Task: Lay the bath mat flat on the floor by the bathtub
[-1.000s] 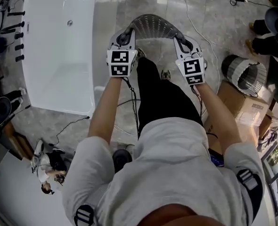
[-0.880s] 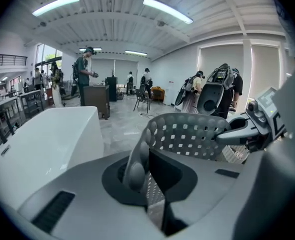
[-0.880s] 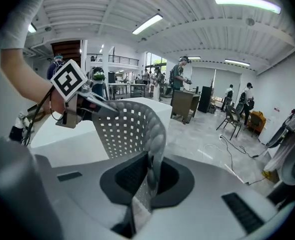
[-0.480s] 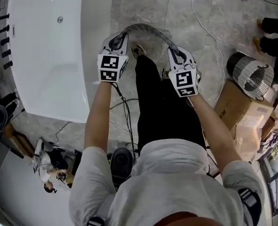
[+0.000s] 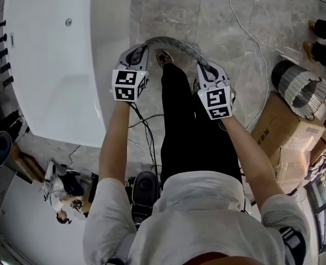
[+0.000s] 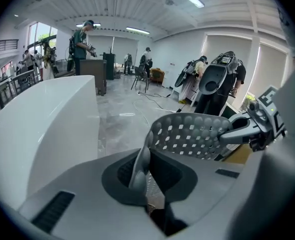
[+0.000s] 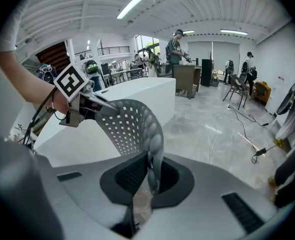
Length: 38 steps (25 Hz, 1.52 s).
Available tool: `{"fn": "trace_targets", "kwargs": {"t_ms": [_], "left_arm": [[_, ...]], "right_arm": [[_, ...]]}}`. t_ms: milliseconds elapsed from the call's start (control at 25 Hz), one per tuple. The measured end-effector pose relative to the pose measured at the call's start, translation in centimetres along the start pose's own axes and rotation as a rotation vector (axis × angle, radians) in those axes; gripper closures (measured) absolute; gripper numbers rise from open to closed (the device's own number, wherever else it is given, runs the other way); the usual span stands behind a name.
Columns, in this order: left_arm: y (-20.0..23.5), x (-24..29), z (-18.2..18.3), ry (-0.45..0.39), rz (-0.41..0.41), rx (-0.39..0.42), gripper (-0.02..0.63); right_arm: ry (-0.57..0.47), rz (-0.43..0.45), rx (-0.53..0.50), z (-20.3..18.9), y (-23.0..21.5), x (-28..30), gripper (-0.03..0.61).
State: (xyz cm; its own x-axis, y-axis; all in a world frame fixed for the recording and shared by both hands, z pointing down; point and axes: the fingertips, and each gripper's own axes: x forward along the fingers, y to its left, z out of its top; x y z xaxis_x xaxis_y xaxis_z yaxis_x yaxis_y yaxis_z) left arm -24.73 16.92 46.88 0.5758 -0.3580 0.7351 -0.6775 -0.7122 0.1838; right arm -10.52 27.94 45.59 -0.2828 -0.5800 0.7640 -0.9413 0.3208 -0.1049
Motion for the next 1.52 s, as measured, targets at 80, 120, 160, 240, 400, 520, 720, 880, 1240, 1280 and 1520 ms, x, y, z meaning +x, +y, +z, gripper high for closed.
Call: {"fn": "trace_targets", "kwargs": {"t_ms": [80,120,160,240,400,520,720,880,1240,1280,1520], "left_arm": [[0.3,2.2,0.6,0.003,-0.028,0.029,0.584],[0.4,3.4,1.1,0.003,-0.043,0.05,0.586],[0.6,4.8,1.5,0.003,-0.058,0.072,0.586],[1.0,7.7,2.4,0.005,-0.082,0.102,0.586],[2.0,12.1,3.3,0.002,-0.109,0.083,0.586],[3.6,13.8,3.8,-0.014,-0.106,0.043,0.586],[5.0,14.5,4.7,0.0,-0.121,0.051,0.585],[7.2,15.3,5.5,0.023,-0.137,0.048,0.586],[10.0,18.0,7.5,0.033,-0.146,0.045,0.586],[10.2,18.4,7.8,0.031,-0.144,0.051,0.586],[11.5,21.2,8.6,0.042,-0.09,-0.029,0.586]], "right_arm": [[0.015,-0.021,0.005,-0.2,-1.3,1.3,0.555],[0.021,-0.031,0.005,-0.3,-1.9,2.0,0.555],[0.027,-0.04,0.003,-0.3,-2.6,2.8,0.555],[0.04,-0.06,-0.011,-0.4,-4.2,4.2,0.555],[0.046,-0.097,0.004,-0.3,-7.8,7.0,0.555],[0.056,-0.126,-0.022,0.9,-9.8,9.0,0.555],[0.072,-0.15,0.017,2.4,-11.3,10.6,0.555],[0.081,-0.166,0.054,4.2,-11.9,12.5,0.555],[0.093,-0.173,0.041,6.9,-13.5,15.5,0.555],[0.093,-0.174,0.043,7.2,-14.1,15.9,0.555],[0.102,-0.131,0.026,7.9,-16.1,18.4,0.555]]}}
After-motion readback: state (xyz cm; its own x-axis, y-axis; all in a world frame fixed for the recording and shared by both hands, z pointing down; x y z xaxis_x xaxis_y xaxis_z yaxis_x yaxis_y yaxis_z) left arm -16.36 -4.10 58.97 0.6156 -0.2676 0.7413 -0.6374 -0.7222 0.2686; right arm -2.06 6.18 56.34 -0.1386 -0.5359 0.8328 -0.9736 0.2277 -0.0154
